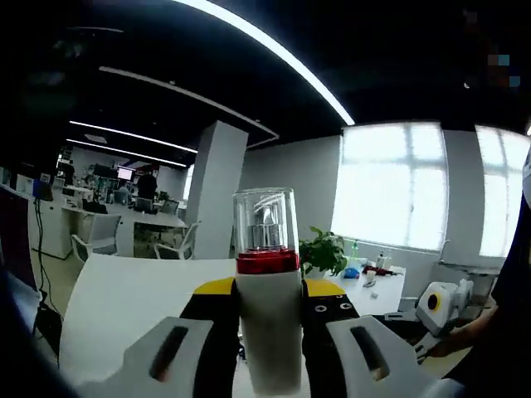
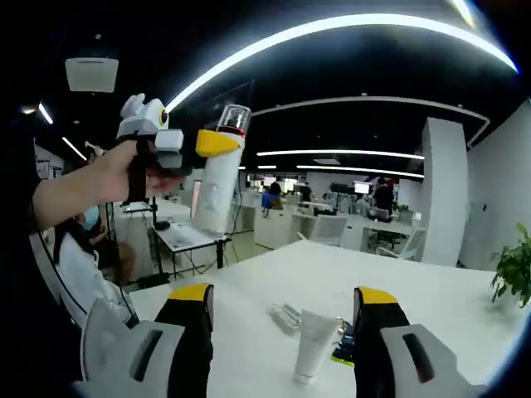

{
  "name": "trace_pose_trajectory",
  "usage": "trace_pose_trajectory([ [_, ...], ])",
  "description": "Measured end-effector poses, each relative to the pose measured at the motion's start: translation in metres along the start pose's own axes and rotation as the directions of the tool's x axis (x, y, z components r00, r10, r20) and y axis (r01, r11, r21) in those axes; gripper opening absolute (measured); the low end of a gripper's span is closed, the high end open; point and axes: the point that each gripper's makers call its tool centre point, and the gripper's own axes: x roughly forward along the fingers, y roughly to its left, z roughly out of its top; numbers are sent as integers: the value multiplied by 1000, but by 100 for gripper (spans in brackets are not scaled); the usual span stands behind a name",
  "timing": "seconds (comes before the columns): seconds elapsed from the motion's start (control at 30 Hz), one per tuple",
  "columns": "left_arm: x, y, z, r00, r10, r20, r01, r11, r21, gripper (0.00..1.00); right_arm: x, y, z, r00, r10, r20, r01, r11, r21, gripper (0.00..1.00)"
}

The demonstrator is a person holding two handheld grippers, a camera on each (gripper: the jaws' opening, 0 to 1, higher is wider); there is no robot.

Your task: Arrange the skincare products in the storage area until every visible bottle or jar stands upright without overlapping.

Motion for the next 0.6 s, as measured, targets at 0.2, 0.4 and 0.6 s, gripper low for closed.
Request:
trace_pose_trajectory([
  [0.2,-3,-31,-2,1000,-11,10,11,1000,6,24,18,32,31,995,80,57,-80,997,-15,67],
  [0.4,-6,-66,2,998,-59,18,58,998,33,24,17,36,56,991,103,88,-103,995,-2,54],
  [0.6,-10,-89,6,995,-91,35,90,996,28,24,11,37,72,988,88,129,-92,995,24,47],
])
